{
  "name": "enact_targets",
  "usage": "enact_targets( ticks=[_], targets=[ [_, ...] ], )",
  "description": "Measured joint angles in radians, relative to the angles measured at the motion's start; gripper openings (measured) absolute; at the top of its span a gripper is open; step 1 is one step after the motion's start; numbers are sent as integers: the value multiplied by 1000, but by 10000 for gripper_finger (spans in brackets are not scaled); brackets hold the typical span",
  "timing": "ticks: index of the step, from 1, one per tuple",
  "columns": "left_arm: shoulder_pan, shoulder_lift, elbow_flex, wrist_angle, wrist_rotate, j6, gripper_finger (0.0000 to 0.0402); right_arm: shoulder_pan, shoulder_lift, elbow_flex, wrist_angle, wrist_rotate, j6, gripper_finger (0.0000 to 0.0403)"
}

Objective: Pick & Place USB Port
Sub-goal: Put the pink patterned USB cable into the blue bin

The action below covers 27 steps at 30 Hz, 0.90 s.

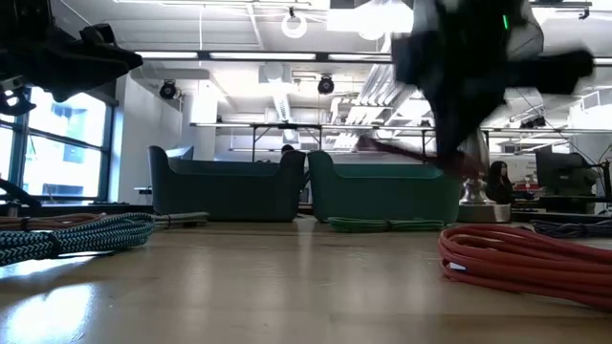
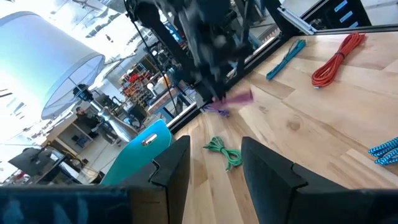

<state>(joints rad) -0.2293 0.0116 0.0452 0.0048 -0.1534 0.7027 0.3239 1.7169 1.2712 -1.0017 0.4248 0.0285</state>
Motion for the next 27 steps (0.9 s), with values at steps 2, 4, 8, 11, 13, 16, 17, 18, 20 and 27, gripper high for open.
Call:
enact_targets(
  ticks=[2,4,8,11,13,16,17,18,20,27],
  targets=[
    [0,0,0,0,0,0,140,20,0,80,-41,85,-2,1],
    [0,0,0,0,-1,0,140,27,0,150,-52,162,-26,0],
    [0,0,0,2,-1,-1,140,15,-2,271,-31,288,-103,1],
    [0,0,0,2,1,-4,140,-8,-2,341,-15,358,-161,1],
    [0,0,0,2,3,-4,140,-33,-2,374,-19,397,-188,1],
    [0,0,0,0,5,-4,140,-84,-2,406,-19,434,-215,1],
    [0,0,0,-1,5,-4,140,-101,-2,411,-19,437,-219,1],
    [0,0,0,-2,6,-4,140,-121,-2,415,-19,431,-220,1],
    [0,0,0,0,6,-4,140,-156,-2,416,-19,392,-220,1],
    [0,26,-19,346,7,-122,140,-192,-3,374,148,177,-335,1]
  ],
)
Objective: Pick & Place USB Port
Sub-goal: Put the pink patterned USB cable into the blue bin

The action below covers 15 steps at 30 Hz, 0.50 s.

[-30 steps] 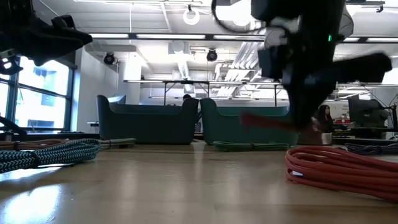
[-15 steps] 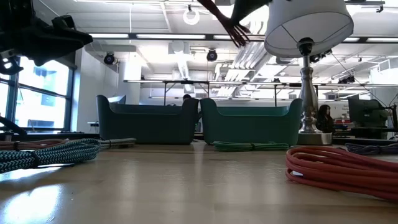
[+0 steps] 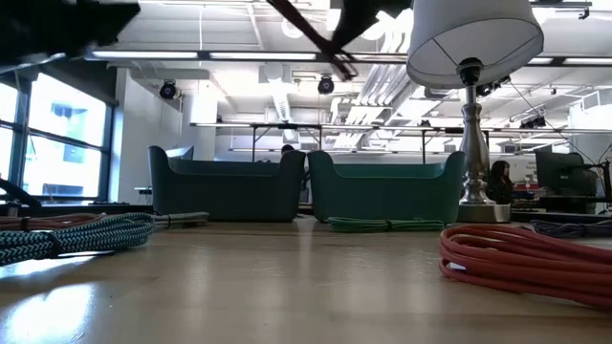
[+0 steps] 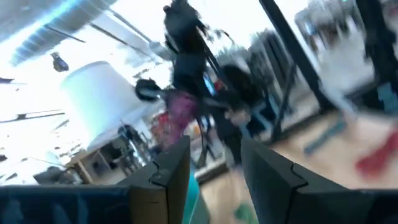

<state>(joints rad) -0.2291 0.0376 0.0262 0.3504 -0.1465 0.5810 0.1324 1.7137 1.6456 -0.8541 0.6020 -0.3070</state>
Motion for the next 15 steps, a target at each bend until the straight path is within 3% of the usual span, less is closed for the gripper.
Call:
enact_targets(
  ticks=[5,15],
  targets=[
    [0,52,-1,21,19,-63,140,28,16,-22,177,-93,-77,1],
    [0,316,39,176,102,-68,140,88,99,-25,224,-103,-140,1]
  ],
)
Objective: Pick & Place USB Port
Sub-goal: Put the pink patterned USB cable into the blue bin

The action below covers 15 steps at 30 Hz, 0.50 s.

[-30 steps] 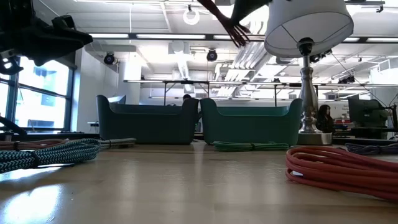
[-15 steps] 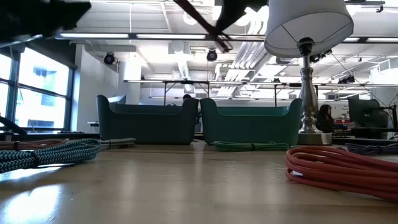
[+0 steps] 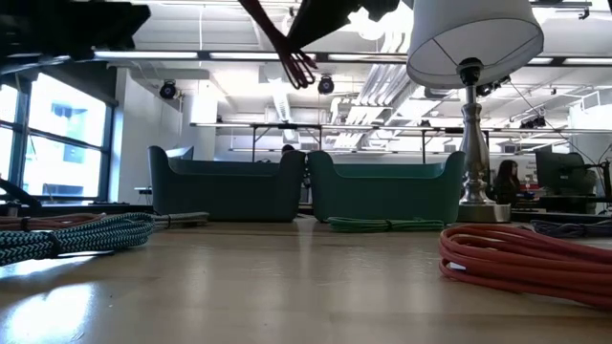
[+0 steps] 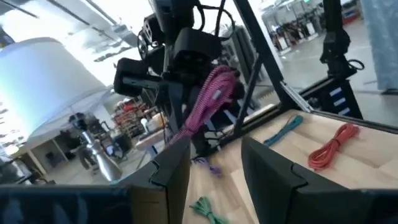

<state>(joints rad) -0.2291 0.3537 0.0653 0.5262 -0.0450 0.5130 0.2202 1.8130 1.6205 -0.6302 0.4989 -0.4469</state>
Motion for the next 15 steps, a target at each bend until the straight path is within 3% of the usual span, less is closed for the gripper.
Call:
enact_targets(
  ticks=[8,15],
  targets=[
    [0,253,72,179,19,27,141,57,-2,-1,80,-35,-37,0],
    [0,456,179,249,135,-73,141,97,-3,-1,197,-95,-92,0]
  ],
)
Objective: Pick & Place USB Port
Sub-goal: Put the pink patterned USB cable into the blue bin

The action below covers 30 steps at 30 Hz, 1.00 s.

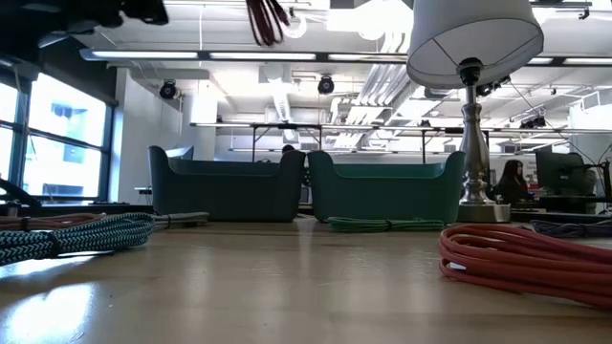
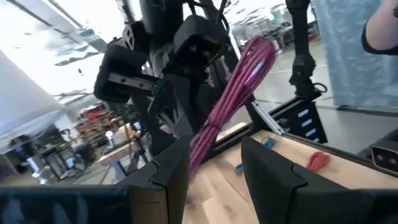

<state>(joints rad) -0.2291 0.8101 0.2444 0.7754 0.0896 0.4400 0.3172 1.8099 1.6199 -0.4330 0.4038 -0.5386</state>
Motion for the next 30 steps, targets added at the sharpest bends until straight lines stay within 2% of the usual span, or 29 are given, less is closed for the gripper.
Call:
enact_targets(
  ticks=[6,9,12,18,30],
  targets=[
    [0,188,102,-9,17,11,141,21,0,0,34,1,-18,0],
    [0,265,160,-8,114,34,141,18,4,0,32,16,-16,0],
    [0,321,215,-17,160,48,141,17,8,0,30,2,-15,0],
    [0,364,278,-71,158,79,140,17,10,0,10,-7,10,0],
    [0,365,287,-76,110,83,140,11,49,2,12,-22,34,0]
  ],
)
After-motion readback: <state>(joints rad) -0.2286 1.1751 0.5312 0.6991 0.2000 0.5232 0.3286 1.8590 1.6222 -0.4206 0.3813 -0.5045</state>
